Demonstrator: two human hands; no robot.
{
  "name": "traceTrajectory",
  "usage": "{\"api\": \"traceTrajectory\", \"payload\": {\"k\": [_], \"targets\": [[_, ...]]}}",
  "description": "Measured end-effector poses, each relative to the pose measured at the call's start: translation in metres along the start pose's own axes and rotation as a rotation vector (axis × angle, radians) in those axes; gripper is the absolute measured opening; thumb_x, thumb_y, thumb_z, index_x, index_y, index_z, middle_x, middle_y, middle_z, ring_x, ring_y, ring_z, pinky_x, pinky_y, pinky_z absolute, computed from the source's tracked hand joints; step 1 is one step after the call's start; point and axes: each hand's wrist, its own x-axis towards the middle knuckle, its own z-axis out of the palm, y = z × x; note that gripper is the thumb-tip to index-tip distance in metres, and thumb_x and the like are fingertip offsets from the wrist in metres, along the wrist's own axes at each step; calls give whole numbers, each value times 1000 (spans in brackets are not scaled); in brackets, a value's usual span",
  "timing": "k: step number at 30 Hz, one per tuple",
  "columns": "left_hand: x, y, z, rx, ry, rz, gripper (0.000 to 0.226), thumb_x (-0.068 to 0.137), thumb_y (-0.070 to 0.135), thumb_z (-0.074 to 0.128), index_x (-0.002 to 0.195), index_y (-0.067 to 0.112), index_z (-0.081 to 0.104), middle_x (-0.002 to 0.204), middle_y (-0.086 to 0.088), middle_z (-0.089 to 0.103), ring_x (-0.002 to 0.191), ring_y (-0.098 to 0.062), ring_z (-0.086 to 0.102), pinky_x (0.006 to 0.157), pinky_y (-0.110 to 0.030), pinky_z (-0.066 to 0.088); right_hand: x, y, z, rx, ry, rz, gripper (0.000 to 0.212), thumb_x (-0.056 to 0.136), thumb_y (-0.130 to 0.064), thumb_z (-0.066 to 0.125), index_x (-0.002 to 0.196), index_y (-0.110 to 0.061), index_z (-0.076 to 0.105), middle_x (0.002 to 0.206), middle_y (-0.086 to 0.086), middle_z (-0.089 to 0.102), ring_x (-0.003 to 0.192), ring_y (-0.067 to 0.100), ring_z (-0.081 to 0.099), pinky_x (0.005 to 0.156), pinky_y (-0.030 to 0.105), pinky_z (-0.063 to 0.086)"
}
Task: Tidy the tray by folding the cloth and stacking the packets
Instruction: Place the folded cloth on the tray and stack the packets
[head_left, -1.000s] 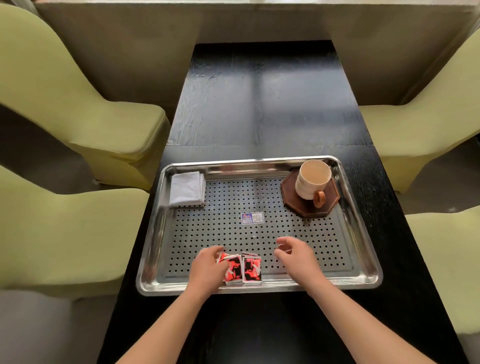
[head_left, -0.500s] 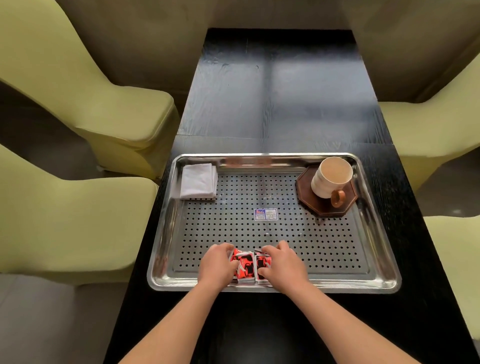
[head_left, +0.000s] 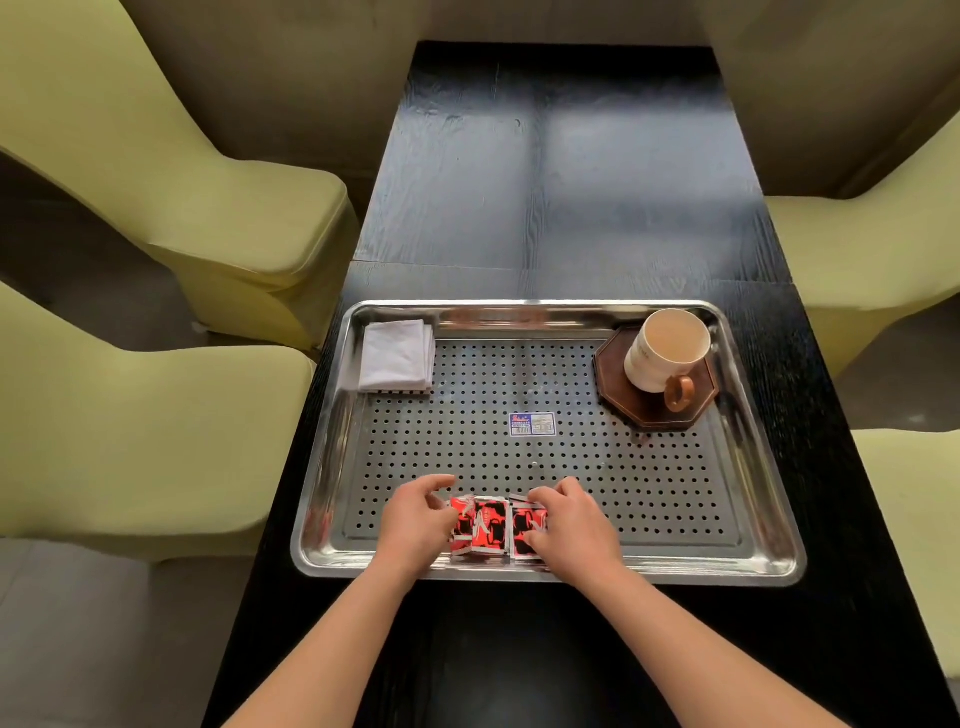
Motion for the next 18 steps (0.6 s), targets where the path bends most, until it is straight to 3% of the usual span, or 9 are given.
{"api": "traceTrajectory", "payload": {"k": [4, 9, 12, 16, 18], "targets": [[-10, -2, -5, -249, 105, -89, 25, 88, 4, 66, 109, 15, 73, 86, -8, 72, 71, -25, 74, 74, -47, 62, 0, 2, -1, 30, -18, 5, 44, 85, -36, 70, 127, -35, 58, 111, -9, 47, 102, 12, 50, 76, 30, 52], [-23, -1, 8, -489, 190, -227, 15, 82, 1, 71, 93, 13, 71, 89, -11, 74, 69, -21, 76, 61, -35, 63, 0, 3, -3, 41, -26, 8, 44, 85, -36, 67, 128, -33, 58, 114, -8, 49, 105, 13, 52, 80, 33, 54], [-27, 0, 20, -312, 112, -197, 10, 78, 4, 72, 78, 14, 72, 83, -8, 75, 75, -24, 75, 74, -45, 62, -1, 2, -4, 47, -38, 10, 44, 86, -37, 66, 129, -32, 59, 115, -7, 48, 107, 14, 52, 82, 33, 53], [-22, 11, 16, 303, -11, -16, 7, 75, 23, 67, 70, 27, 71, 75, 10, 71, 78, -14, 66, 69, -30, 50, -2, -2, -4, -3, 25, -10, 38, 87, -34, 62, 125, -30, 61, 111, -6, 46, 109, 15, 44, 80, 31, 49], [-18, 13, 13, 451, -33, 16, 10, 76, 25, 63, 67, 29, 64, 70, 13, 65, 77, -15, 62, 67, -29, 43, -2, -9, -3, -33, 75, -48, 35, 88, -35, 61, 123, -28, 62, 113, -4, 48, 111, 17, 42, 81, 32, 49]]}}
